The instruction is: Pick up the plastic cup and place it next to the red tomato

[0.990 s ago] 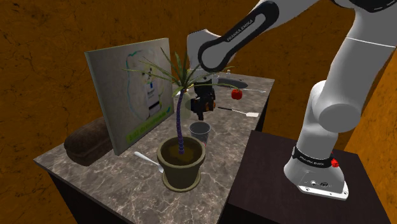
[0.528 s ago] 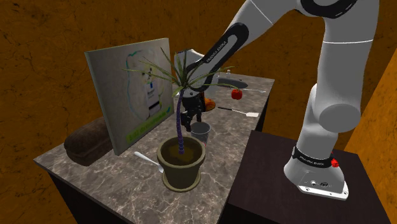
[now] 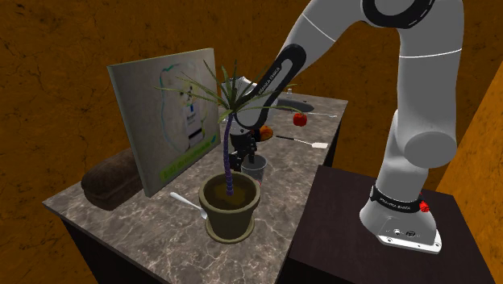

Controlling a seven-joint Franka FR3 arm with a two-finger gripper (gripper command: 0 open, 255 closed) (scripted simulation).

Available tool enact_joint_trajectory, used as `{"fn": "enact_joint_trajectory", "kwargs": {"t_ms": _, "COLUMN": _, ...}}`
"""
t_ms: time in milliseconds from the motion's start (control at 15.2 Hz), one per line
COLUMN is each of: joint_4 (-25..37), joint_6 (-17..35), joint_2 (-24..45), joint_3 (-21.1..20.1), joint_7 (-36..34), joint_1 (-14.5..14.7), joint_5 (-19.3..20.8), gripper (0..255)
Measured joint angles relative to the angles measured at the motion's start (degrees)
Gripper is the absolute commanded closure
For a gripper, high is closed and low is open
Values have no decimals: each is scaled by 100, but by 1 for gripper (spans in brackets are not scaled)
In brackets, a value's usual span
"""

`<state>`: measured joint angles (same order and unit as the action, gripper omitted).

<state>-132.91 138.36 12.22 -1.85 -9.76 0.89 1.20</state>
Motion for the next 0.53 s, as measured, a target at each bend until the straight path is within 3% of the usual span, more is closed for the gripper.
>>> {"fn": "enact_joint_trajectory", "kwargs": {"t_ms": 396, "joint_4": -17, "joint_6": 64, "joint_2": 45, "joint_3": -4, "joint_7": -14, "joint_1": 8, "joint_5": 2, "gripper": 0}}
{"fn": "enact_joint_trajectory", "kwargs": {"t_ms": 462, "joint_4": -17, "joint_6": 64, "joint_2": 45, "joint_3": -4, "joint_7": -14, "joint_1": 8, "joint_5": 2, "gripper": 255}}
{"fn": "enact_joint_trajectory", "kwargs": {"t_ms": 528, "joint_4": -17, "joint_6": 64, "joint_2": 45, "joint_3": -4, "joint_7": -14, "joint_1": 8, "joint_5": 2, "gripper": 255}}
